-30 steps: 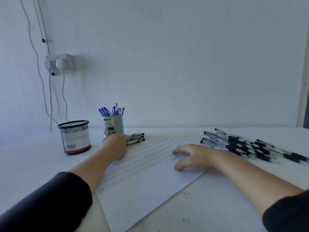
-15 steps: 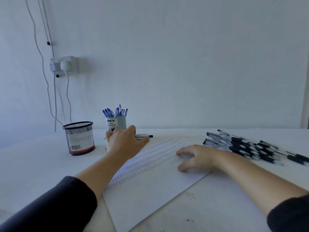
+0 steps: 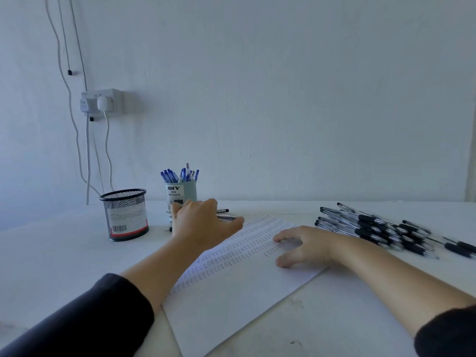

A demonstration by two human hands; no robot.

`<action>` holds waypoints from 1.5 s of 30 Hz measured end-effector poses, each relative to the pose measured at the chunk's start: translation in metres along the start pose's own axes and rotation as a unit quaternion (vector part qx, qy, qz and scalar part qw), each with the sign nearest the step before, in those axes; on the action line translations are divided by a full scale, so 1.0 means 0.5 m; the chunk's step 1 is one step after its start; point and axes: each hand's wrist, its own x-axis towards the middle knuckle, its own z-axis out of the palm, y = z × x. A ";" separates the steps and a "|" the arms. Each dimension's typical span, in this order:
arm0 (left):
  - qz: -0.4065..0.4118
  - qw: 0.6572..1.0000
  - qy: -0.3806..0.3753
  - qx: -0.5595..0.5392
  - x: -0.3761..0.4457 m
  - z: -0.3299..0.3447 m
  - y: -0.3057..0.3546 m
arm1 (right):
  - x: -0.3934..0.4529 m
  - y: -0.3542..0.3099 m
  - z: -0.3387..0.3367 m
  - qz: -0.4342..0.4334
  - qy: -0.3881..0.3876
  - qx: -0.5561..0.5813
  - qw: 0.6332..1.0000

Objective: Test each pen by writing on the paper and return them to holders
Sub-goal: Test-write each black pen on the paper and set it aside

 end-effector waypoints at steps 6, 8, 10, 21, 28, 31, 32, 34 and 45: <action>0.068 0.993 0.023 -0.093 0.000 0.004 0.001 | -0.004 -0.002 -0.002 0.000 0.001 -0.008 1.000; 0.079 0.985 0.041 -0.149 0.000 0.002 0.003 | -0.006 -0.004 -0.003 -0.003 -0.002 -0.014 1.000; 0.084 0.974 0.076 -0.199 -0.005 -0.011 0.014 | -0.007 -0.007 -0.003 -0.007 -0.006 -0.019 1.000; -0.230 0.720 -0.091 -0.649 -0.020 -0.036 0.058 | -0.004 -0.004 -0.004 -0.011 -0.007 -0.024 1.000; -0.221 0.738 -0.178 -0.612 -0.052 -0.019 0.098 | -0.003 -0.005 -0.005 -0.002 -0.006 -0.030 1.000; -0.214 0.767 -0.176 -0.578 -0.059 -0.008 0.105 | -0.002 -0.007 -0.004 0.000 -0.008 -0.030 1.000; -0.211 0.775 -0.174 -0.569 -0.060 -0.007 0.106 | -0.003 -0.007 -0.005 0.000 -0.008 -0.030 1.000; -0.201 0.791 -0.169 -0.552 -0.062 -0.006 0.109 | -0.004 -0.007 -0.005 -0.002 -0.010 -0.029 1.000; -0.181 0.837 -0.143 -0.497 -0.067 -0.001 0.112 | -0.011 -0.009 -0.006 0.000 -0.011 -0.022 1.000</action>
